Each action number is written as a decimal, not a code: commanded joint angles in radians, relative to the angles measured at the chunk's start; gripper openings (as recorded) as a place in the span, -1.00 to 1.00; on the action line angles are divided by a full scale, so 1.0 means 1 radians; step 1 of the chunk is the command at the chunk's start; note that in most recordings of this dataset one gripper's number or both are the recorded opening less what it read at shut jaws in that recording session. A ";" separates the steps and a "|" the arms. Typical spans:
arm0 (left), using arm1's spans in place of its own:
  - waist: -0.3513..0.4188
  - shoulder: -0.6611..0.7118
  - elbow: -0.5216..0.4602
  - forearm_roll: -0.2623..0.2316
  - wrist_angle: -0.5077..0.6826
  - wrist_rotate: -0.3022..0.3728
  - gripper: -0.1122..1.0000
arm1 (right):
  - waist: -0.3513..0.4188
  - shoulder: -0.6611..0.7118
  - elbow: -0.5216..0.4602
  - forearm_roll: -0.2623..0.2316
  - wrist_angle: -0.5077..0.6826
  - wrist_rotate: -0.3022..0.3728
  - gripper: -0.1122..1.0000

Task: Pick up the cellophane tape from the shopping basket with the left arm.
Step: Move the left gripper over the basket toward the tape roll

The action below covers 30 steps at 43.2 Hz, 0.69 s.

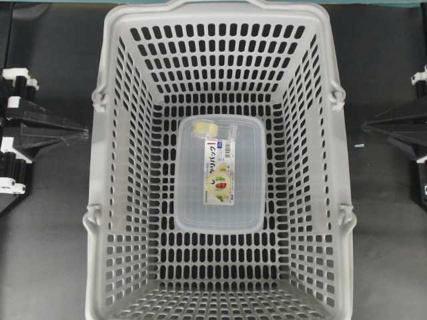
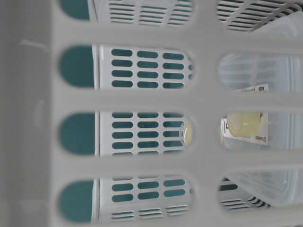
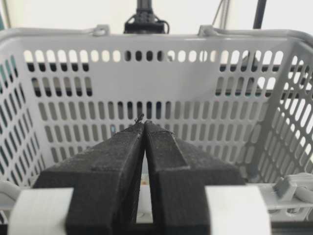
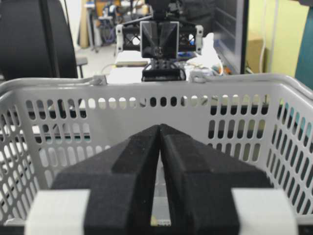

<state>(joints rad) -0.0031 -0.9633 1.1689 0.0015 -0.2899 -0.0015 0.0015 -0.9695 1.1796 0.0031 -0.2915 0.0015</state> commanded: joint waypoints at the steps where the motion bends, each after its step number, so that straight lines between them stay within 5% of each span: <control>1: 0.006 0.006 -0.063 0.041 0.041 -0.014 -0.70 | 0.005 0.006 -0.008 0.003 -0.008 0.008 -0.78; 13: -0.008 0.067 -0.330 0.041 0.443 -0.025 -0.80 | 0.005 -0.020 -0.017 0.003 -0.025 0.008 -0.78; 30: -0.018 0.437 -0.750 0.043 0.905 -0.006 -0.80 | 0.006 -0.038 -0.035 0.005 0.143 0.009 -0.78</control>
<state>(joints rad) -0.0153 -0.6044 0.5216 0.0399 0.5492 -0.0107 0.0061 -1.0109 1.1720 0.0046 -0.1733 0.0092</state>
